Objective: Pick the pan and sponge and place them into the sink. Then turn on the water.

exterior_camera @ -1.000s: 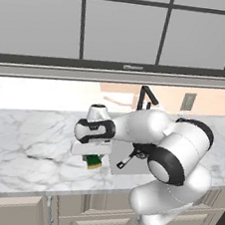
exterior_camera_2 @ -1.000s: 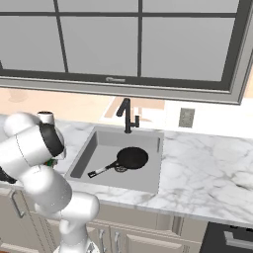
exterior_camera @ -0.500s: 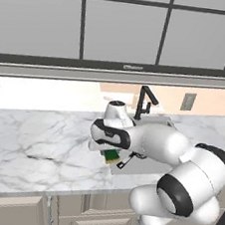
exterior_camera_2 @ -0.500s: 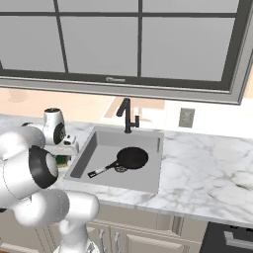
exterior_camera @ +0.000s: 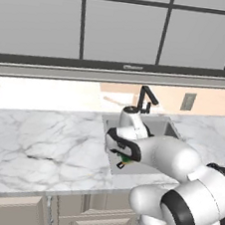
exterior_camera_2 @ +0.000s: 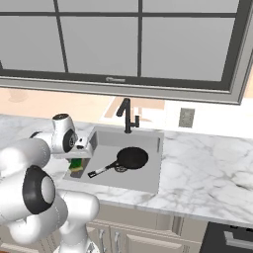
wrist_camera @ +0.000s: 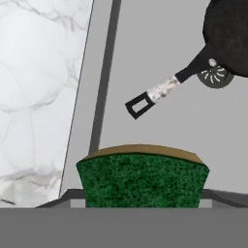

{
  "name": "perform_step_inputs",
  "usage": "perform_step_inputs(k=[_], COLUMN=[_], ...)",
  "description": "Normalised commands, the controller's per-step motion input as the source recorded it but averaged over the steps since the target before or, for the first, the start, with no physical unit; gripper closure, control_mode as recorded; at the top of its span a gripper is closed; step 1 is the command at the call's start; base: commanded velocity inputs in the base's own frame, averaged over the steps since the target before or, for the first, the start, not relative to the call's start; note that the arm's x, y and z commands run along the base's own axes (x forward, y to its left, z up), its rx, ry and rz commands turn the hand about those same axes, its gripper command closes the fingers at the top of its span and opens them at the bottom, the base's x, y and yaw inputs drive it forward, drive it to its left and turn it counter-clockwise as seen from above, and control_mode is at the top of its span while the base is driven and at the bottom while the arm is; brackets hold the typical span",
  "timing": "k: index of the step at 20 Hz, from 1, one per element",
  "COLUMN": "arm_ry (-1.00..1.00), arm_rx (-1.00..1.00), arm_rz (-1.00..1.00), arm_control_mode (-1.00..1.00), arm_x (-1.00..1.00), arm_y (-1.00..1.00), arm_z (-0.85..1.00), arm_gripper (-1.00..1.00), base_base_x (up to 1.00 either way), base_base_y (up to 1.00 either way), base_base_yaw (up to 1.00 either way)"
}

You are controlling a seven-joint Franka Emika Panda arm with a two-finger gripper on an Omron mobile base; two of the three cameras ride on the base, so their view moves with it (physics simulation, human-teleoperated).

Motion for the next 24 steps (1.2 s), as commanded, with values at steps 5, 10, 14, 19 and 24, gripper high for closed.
perform_step_inputs(k=[5,10,14,19,24], arm_ry=[-0.02,0.0,-0.01,-0.02,-0.01], arm_rx=[-0.06,0.0,0.0,0.06,0.08], arm_rz=[0.0,0.0,0.01,0.07,0.1], arm_control_mode=[-1.0,-1.0,-1.0,-1.0,-1.0], arm_x=[0.33,0.38,0.38,0.27,0.18], arm_y=[-0.57,-0.6,-0.69,-0.61,-0.41], arm_z=[0.0,0.0,0.0,0.0,-0.01], arm_gripper=[1.0,1.0,1.0,1.0,1.0], base_base_x=[0.0,0.0,0.0,0.0,0.0], base_base_y=[0.0,0.0,0.0,0.0,0.0], base_base_yaw=[0.0,0.0,0.0,0.0,0.0])
